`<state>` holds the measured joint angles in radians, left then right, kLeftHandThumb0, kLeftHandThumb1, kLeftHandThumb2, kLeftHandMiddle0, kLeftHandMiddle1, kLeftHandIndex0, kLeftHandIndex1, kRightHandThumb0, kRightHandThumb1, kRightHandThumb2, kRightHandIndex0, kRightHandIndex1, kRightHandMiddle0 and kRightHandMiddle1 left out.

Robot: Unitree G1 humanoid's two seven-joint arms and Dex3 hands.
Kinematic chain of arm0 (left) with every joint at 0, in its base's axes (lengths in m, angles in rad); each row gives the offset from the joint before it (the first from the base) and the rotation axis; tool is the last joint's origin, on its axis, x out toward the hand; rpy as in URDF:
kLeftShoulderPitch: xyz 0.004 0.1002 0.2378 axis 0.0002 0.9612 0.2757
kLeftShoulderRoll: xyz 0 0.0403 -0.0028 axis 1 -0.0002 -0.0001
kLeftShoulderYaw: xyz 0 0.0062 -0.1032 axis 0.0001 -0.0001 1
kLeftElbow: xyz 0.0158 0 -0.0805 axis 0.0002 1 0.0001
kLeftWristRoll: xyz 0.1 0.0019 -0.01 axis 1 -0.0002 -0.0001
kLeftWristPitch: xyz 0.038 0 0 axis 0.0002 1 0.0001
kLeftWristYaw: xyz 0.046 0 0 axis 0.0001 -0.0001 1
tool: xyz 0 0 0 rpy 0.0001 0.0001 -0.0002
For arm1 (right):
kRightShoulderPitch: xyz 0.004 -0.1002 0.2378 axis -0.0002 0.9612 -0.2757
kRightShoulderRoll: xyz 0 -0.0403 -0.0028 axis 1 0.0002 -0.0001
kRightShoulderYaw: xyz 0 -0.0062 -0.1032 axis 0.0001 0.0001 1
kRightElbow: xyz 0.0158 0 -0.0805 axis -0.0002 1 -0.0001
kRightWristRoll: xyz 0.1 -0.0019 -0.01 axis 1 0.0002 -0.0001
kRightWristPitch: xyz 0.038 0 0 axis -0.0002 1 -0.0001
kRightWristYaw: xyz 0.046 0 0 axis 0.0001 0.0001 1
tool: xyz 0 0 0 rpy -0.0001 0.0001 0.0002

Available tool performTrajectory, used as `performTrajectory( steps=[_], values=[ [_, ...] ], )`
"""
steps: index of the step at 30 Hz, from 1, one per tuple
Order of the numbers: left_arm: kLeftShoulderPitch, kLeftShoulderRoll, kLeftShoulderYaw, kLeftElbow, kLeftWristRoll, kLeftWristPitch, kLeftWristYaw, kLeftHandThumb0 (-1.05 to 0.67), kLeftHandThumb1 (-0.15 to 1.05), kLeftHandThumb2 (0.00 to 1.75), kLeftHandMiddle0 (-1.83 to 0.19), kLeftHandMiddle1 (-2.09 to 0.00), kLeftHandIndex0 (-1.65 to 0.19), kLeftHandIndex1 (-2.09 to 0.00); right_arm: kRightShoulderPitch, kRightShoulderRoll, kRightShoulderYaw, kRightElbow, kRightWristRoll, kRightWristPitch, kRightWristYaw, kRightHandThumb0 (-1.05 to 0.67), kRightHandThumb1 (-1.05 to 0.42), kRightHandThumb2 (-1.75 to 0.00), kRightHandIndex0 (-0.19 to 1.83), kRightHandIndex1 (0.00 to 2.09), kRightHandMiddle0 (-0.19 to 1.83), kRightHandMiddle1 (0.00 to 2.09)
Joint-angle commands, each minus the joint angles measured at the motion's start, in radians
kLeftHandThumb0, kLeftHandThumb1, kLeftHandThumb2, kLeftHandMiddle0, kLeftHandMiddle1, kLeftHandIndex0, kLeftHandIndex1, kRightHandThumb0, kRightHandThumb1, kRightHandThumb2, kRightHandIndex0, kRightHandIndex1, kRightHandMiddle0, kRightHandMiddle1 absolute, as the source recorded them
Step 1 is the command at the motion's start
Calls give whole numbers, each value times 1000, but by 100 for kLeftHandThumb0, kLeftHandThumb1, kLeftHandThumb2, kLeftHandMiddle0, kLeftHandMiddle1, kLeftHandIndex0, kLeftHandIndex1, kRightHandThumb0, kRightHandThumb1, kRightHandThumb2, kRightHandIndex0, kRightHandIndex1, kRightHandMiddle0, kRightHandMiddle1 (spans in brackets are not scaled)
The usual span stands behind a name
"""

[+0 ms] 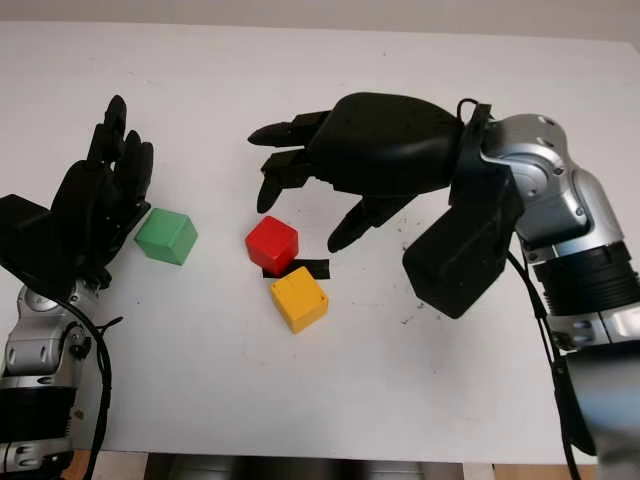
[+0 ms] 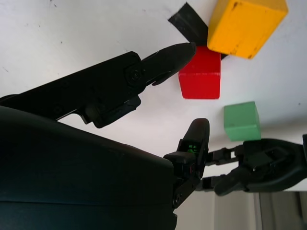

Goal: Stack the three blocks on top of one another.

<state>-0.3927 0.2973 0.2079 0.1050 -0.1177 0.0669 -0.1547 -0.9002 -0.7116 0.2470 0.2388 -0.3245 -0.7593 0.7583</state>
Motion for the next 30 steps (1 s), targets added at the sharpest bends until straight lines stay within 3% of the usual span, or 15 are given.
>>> performTrajectory(
  steps=[1, 6, 18, 24, 30],
  values=[
    [12, 7, -1, -23, 6, 3, 3, -74, 105, 49, 18, -6, 17, -6, 10, -29, 6, -18, 11, -8, 20, -58, -86, -6, 13, 2, 29, 67],
    [7, 10, -3, -15, 8, -1, -6, -73, 105, 49, 19, -5, 17, -5, 13, -49, 13, -26, 15, -39, 41, -61, -89, -6, 11, 2, 28, 66],
    [-3, 13, -8, 3, 14, -16, -16, -71, 105, 52, 19, 0, 19, -2, 27, -56, 13, 62, -126, -316, -120, -63, -86, -5, 11, 4, 30, 60],
    [-3, 9, -8, 3, 15, -15, -12, -70, 105, 52, 19, 0, 19, -2, 16, -32, 11, 160, -244, -462, -291, -44, -88, -6, 9, 4, 28, 56],
    [-2, 6, -8, 2, 15, -10, -4, -73, 105, 50, 19, -1, 19, -3, -10, -26, 27, 190, -336, -519, -370, -44, -88, -5, 3, 2, 24, 54]
  ],
)
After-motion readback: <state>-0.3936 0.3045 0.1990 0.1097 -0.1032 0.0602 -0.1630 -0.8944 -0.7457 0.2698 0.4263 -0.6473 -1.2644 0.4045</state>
